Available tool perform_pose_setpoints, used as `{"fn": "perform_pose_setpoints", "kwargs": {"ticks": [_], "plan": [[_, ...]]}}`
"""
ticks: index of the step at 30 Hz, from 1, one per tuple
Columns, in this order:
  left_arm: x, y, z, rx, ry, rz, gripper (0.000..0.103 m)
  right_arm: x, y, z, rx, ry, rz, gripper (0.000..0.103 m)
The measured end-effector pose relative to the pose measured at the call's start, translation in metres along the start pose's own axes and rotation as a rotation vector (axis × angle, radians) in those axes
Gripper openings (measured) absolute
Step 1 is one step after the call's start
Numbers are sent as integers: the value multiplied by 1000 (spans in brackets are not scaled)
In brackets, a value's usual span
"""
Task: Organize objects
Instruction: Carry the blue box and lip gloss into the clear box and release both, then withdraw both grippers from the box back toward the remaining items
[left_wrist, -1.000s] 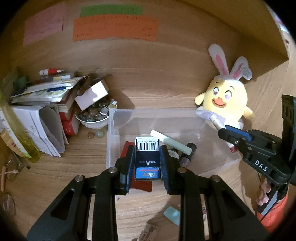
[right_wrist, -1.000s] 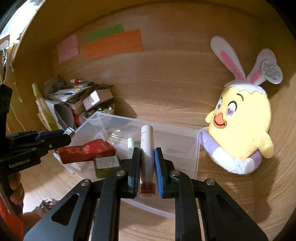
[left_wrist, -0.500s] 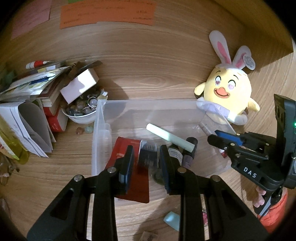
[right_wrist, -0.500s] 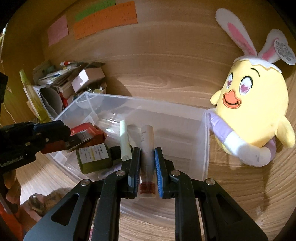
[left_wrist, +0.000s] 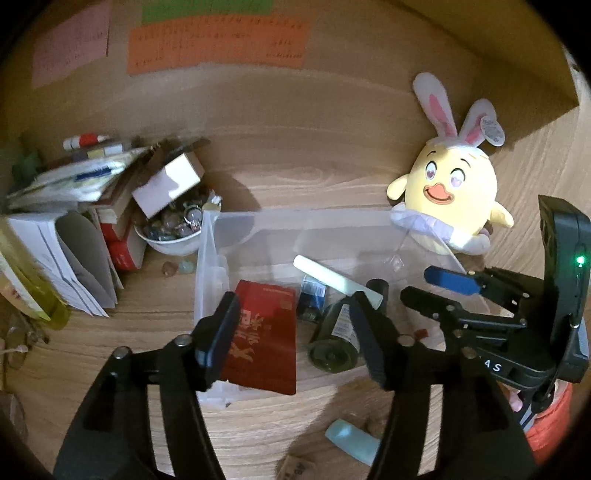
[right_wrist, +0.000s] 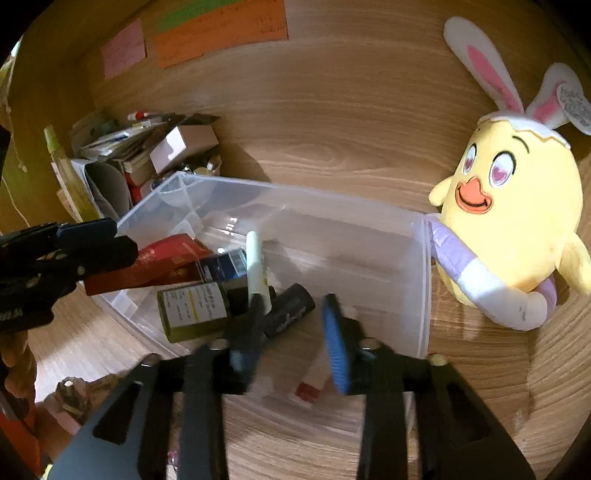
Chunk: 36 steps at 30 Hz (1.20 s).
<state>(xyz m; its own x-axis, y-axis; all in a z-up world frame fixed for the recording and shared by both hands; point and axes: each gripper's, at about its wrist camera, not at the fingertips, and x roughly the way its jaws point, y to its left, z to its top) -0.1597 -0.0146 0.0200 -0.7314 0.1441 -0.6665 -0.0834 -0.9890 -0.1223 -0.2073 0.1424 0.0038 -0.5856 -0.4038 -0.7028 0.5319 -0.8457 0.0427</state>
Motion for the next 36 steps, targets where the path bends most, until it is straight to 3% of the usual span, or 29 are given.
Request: {"fn": "perform_pose_setpoints", "kwargs": {"ticks": [5, 7, 9, 13, 25, 36], "plan": [[-14, -3, -1, 13, -17, -5, 70, -13, 5, 3, -5, -43, -12, 59], [-19, -3, -3, 11, -20, -2, 85, -19, 8, 4, -8, -57, -12, 61], [-27, -4, -5, 14, -40, 7, 88, -26, 11, 5, -23, -71, -21, 63], [-43, -6, -10, 32, -61, 25, 93, -46, 22, 0, -67, -115, -27, 80], [-71, -3, -41, 42, -40, 67, 97, -77, 45, -27, -95, -135, 25, 83], [-87, 21, -83, -9, 6, 115, 97, -82, 57, -66, -62, -65, 59, 83]]}}
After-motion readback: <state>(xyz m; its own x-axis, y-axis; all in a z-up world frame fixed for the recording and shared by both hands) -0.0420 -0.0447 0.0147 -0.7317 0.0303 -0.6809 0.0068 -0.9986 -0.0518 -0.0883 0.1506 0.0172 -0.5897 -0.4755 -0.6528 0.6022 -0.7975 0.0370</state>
